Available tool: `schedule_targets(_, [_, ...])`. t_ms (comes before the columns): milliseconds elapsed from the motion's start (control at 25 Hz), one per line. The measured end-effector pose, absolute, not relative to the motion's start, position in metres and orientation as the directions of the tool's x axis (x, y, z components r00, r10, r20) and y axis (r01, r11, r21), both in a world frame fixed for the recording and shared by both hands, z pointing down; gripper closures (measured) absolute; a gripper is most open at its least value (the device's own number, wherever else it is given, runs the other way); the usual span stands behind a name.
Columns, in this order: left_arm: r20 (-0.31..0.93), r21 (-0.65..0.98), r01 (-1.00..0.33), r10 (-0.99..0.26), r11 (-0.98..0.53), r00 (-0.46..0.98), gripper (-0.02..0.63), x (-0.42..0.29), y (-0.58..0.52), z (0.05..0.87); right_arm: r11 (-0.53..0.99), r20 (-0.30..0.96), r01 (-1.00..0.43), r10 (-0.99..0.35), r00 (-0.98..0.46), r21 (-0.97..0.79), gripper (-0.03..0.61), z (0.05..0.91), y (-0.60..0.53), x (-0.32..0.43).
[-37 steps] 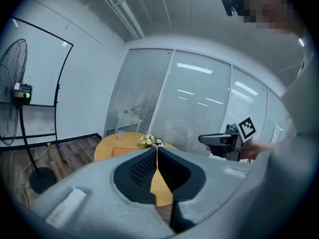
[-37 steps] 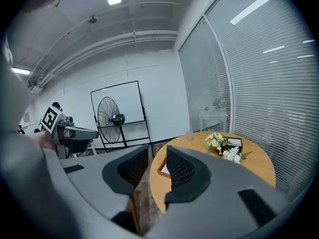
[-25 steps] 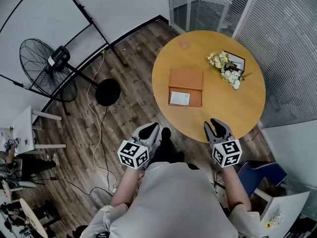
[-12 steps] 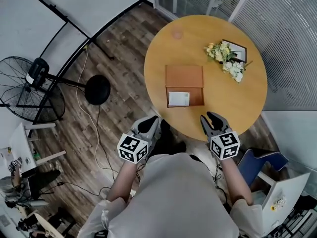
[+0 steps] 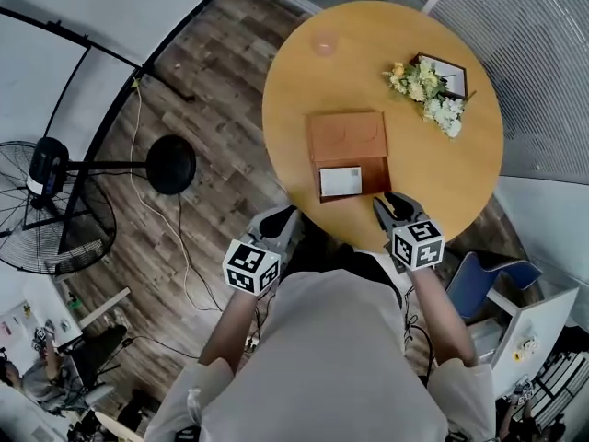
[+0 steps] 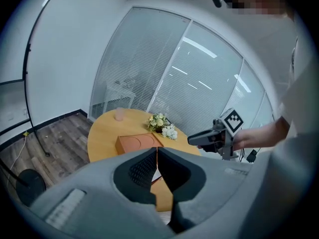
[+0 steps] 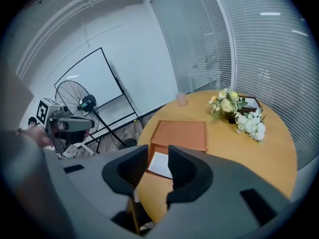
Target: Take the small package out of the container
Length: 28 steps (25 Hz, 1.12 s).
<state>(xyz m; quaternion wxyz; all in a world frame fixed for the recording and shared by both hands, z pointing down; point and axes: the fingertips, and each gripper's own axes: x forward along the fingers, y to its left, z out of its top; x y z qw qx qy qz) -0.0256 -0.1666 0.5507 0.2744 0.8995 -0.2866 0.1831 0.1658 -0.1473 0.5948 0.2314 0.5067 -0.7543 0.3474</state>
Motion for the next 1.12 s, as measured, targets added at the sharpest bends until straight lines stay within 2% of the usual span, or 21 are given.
schedule_targets(480, [0.527, 0.430, -0.605, -0.357, -0.670, 0.771, 0.594, -0.021, -0.202, 0.599, 0.238, 0.802, -0.923, -0.461, -0.380, -0.301, 0.463, 0.670, -0.183, 0.155])
schedule_targets(760, [0.568, 0.447, -0.687, -0.411, -0.573, 0.713, 0.594, -0.021, -0.204, 0.623, 0.273, 0.831, -0.900, -0.361, -0.422, -0.338, 0.440, 0.719, -0.197, 0.156])
schedule_targets(1120, [0.604, 0.467, -0.751, -0.453, -0.466, 0.656, 0.594, -0.026, -0.194, 0.642, 0.212, 0.880, -0.891, -0.181, -0.440, -0.402, 0.408, 0.783, -0.200, 0.151])
